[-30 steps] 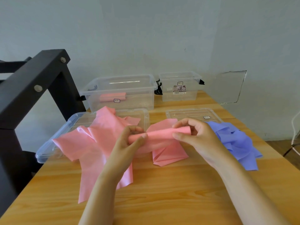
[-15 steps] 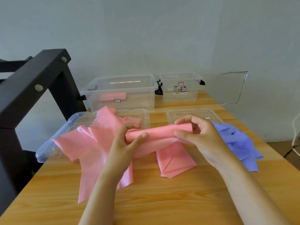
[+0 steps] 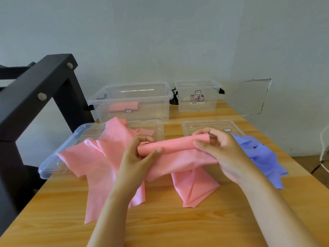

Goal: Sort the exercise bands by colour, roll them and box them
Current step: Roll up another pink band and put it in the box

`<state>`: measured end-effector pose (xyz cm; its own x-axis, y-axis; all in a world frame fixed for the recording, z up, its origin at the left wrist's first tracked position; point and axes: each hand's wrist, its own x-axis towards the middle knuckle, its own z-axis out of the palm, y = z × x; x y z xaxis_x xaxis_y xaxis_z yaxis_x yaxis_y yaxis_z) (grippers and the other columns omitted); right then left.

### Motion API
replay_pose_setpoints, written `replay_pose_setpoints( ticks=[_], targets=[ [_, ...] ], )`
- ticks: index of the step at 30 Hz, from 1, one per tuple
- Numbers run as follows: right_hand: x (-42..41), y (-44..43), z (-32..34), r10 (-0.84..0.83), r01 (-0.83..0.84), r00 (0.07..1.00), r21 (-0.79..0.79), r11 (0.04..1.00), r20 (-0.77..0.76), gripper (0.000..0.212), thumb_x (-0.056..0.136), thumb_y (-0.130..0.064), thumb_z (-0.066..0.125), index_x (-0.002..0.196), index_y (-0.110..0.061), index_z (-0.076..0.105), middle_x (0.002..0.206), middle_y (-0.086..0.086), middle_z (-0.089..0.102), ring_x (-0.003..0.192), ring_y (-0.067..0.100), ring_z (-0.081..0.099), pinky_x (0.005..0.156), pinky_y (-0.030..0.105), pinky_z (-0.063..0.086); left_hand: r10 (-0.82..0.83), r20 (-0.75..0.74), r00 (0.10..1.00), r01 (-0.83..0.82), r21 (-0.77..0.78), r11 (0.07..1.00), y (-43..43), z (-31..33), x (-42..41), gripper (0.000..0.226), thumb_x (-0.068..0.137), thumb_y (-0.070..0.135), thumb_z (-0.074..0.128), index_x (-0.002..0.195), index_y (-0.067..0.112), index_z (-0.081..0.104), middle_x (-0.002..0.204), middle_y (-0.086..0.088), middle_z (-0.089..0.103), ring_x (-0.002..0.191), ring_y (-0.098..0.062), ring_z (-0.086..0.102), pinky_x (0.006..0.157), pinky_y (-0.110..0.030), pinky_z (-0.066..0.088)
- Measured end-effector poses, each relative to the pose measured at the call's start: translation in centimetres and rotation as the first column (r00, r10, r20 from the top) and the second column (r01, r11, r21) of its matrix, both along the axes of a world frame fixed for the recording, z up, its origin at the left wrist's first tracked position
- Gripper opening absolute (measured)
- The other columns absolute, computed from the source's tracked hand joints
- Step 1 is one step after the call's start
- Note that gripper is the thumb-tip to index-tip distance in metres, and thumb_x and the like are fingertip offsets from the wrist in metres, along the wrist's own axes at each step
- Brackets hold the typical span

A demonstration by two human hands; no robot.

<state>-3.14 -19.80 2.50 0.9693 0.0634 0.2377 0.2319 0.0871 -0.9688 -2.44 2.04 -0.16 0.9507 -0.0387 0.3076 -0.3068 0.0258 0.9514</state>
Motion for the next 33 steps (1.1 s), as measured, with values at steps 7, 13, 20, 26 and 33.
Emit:
replay_pose_setpoints(
  ticks=[7,13,20,26,33],
  targets=[
    [-0.1,-0.2,0.2,0.037,-0.031,0.995,-0.063,0.998,0.094,0.03,0.068,-0.008,0.072,0.085,-0.033,0.07,0.085,-0.007,0.067,0.084,0.014,0.062,0.076,0.031,0.054,-0.014,0.034,0.999,0.016,-0.061,0.998,0.1,0.1,0.1,0.037,0.065,0.031,0.082,0.094,0.02,0.06,0.093,0.006,0.067,0.085,-0.009,0.063,0.067,-0.023,0.052],
    [0.0,-0.1,0.0,-0.034,0.034,0.999,-0.117,0.993,-0.005,0.02,0.083,-0.01,0.072,0.098,-0.023,0.069,0.085,-0.01,0.072,0.078,0.005,0.066,0.065,0.015,0.049,-0.034,0.006,0.999,0.034,-0.169,0.985,-0.2,0.4,-0.1,0.041,0.068,0.005,0.08,0.102,0.014,0.059,0.096,0.001,0.069,0.087,-0.015,0.07,0.059,-0.035,0.059],
    [0.2,0.0,0.4,-0.108,0.119,0.988,-0.099,0.988,0.106,0.028,0.081,0.0,0.072,0.092,-0.026,0.068,0.086,-0.01,0.071,0.081,0.005,0.064,0.069,0.018,0.049,-0.034,-0.095,0.995,0.029,-0.058,0.998,-1.1,1.0,0.0,0.027,0.087,0.017,0.068,0.111,0.016,0.058,0.09,0.002,0.07,0.088,-0.016,0.071,0.068,-0.042,0.061],
    [1.3,0.0,3.9,-0.175,0.187,0.97,-0.055,0.981,0.17,0.035,0.081,-0.004,0.074,0.106,-0.027,0.066,0.093,-0.009,0.073,0.083,0.002,0.066,0.07,0.016,0.049,0.064,0.08,0.995,-0.066,0.027,0.997,-1.3,5.4,1.6,0.019,0.087,0.013,0.068,0.103,0.008,0.06,0.094,-0.008,0.068,0.086,-0.017,0.065,0.072,-0.031,0.054],
    [3.6,0.0,14.1,-0.217,0.221,0.926,0.022,0.975,0.31,0.026,0.08,-0.001,0.073,0.096,-0.021,0.065,0.087,-0.008,0.07,0.076,-0.002,0.065,0.068,0.012,0.047,0.038,0.303,0.952,-0.07,0.093,0.993,-1.3,16.7,4.2,0.019,0.089,0.01,0.068,0.104,0.011,0.057,0.091,0.002,0.061,0.082,-0.011,0.058,0.07,-0.022,0.048]
  ],
)
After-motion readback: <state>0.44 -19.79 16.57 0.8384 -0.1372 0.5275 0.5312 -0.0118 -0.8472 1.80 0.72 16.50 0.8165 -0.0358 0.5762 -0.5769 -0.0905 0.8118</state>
